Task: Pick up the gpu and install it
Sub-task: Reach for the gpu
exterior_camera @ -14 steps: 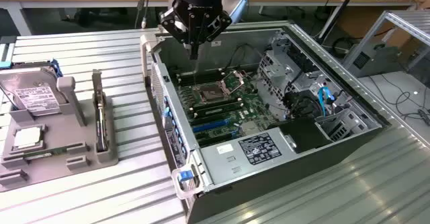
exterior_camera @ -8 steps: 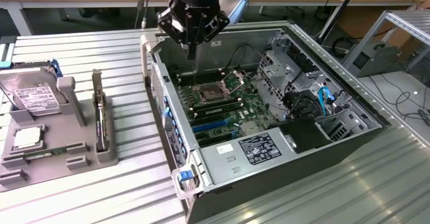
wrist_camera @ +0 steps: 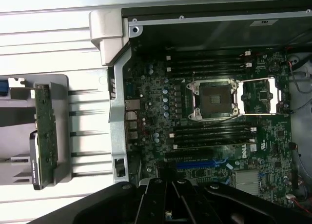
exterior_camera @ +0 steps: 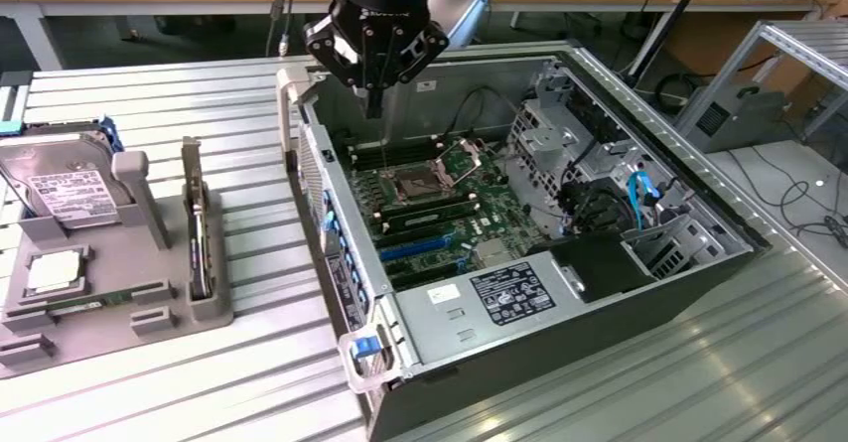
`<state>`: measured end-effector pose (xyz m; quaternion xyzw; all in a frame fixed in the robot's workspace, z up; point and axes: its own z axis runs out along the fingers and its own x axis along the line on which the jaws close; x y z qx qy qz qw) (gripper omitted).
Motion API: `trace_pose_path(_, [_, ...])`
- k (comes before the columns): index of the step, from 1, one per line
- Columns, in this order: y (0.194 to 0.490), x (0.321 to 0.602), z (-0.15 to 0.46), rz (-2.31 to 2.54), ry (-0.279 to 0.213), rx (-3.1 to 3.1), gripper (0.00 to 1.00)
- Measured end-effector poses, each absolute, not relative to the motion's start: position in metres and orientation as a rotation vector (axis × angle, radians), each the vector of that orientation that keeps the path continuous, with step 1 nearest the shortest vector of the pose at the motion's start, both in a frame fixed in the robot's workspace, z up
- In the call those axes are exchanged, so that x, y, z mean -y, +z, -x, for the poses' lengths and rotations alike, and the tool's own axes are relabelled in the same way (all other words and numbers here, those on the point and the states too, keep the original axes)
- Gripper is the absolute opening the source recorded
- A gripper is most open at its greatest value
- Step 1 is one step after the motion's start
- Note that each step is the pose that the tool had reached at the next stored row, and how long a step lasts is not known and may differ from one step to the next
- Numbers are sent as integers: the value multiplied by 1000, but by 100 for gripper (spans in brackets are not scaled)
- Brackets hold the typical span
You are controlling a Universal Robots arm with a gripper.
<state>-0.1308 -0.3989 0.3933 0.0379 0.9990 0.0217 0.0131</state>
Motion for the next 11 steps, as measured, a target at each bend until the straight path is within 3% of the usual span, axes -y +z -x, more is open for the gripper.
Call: trace_pose_path(11, [393,399,135,-118,68,-3112,11])
